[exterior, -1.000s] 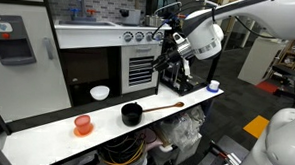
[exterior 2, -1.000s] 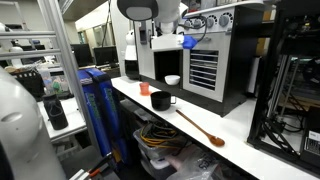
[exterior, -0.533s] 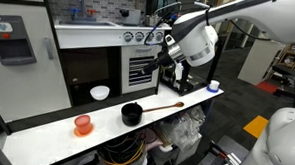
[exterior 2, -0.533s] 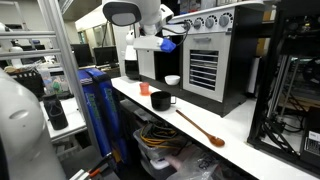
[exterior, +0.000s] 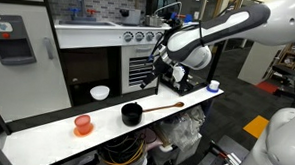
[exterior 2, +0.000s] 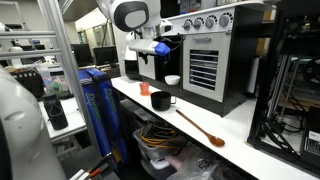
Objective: Use the wooden spoon to mix the contents of the black cup then place the spoon on the counter
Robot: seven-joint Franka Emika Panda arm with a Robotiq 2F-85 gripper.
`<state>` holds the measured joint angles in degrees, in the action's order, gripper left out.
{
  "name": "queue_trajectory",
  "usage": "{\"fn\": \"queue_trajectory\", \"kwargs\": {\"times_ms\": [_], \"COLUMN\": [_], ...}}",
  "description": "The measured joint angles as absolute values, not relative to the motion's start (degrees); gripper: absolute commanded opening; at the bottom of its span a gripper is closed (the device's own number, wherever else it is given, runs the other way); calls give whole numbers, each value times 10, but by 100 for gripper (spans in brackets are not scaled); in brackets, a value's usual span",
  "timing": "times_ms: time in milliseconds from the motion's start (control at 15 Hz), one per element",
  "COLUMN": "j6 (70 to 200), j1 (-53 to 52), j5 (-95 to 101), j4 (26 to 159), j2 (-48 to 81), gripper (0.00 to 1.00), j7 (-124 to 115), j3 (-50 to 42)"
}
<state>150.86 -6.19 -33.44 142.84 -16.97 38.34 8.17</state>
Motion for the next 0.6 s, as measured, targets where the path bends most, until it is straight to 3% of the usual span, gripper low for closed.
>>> {"fn": "queue_trajectory", "kwargs": {"times_ms": [267,600], "j6": [1397,1334], "j1": [-63,-74], "j5": [-179,-140], "j4": [1392,1344], "j2": [-170,-170], "gripper": [100,100], "j7": [273,267], "j3": [55,46]}}
